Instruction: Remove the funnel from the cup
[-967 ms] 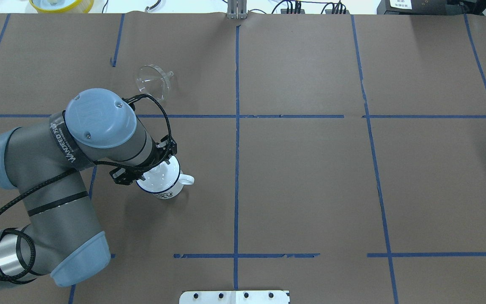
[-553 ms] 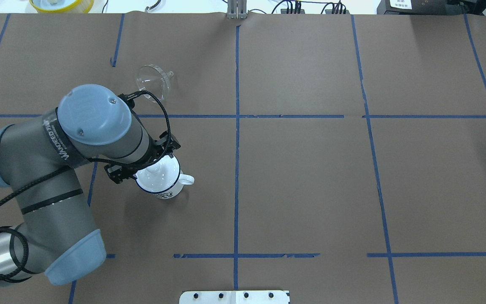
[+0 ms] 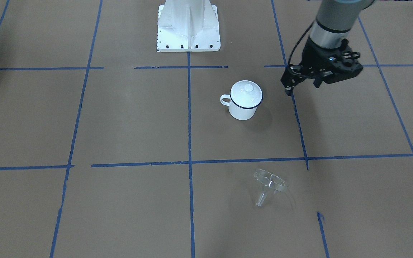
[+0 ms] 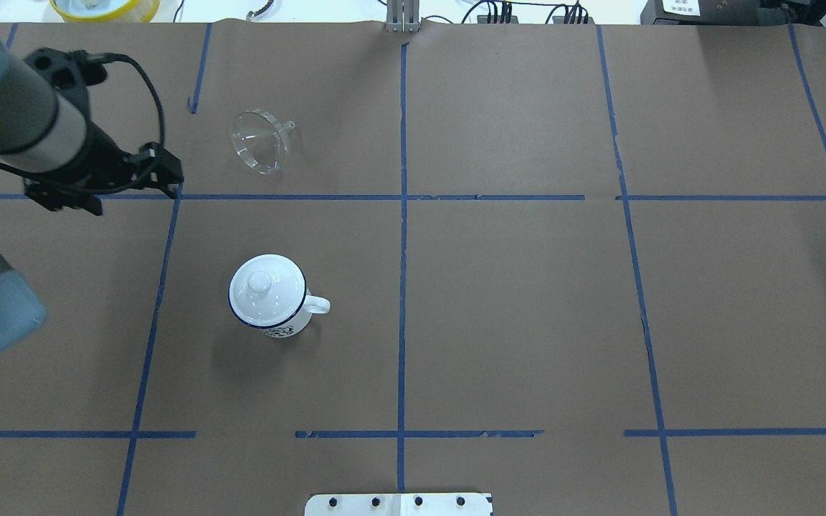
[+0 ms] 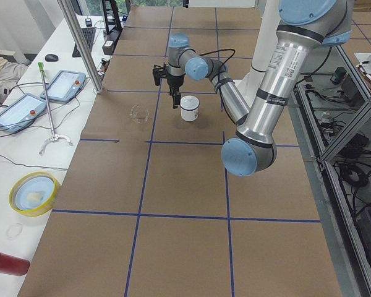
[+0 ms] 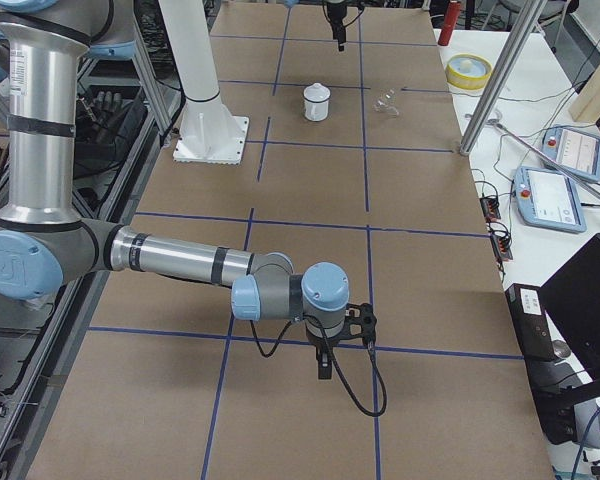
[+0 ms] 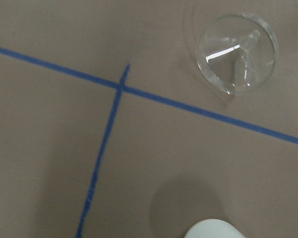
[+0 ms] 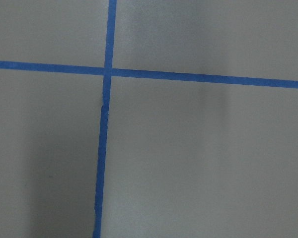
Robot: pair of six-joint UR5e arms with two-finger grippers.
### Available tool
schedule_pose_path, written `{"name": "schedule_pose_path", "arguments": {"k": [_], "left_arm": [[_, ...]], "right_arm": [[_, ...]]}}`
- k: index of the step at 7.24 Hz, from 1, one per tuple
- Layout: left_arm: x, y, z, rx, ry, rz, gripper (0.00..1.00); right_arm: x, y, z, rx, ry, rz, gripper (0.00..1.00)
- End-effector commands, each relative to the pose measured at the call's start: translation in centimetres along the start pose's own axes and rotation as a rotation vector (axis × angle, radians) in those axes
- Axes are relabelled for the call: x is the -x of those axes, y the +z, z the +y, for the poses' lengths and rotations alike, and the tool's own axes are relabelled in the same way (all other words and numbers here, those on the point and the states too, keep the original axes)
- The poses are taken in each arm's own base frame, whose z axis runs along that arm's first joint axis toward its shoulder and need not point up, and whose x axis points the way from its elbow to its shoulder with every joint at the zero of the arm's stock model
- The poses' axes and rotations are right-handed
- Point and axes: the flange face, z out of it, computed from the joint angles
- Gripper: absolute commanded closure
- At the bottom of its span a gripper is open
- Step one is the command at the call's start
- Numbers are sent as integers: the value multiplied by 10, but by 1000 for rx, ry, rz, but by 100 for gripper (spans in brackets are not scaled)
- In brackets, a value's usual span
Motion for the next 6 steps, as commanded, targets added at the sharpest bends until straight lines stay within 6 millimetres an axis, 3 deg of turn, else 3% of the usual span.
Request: {"name": "schedule_pose_path", "arguments": {"k": [1, 4, 6], "left_arm": [[150, -33, -54, 17, 186, -13, 0], [377, -55, -72, 20, 359, -106, 0], [504, -46, -57, -2, 397, -124, 0]], "right_arm": [[0, 0, 0, 0, 0, 1, 0], [0, 0, 0, 0, 0, 1, 0], [0, 0, 0, 0, 0, 1, 0]]}}
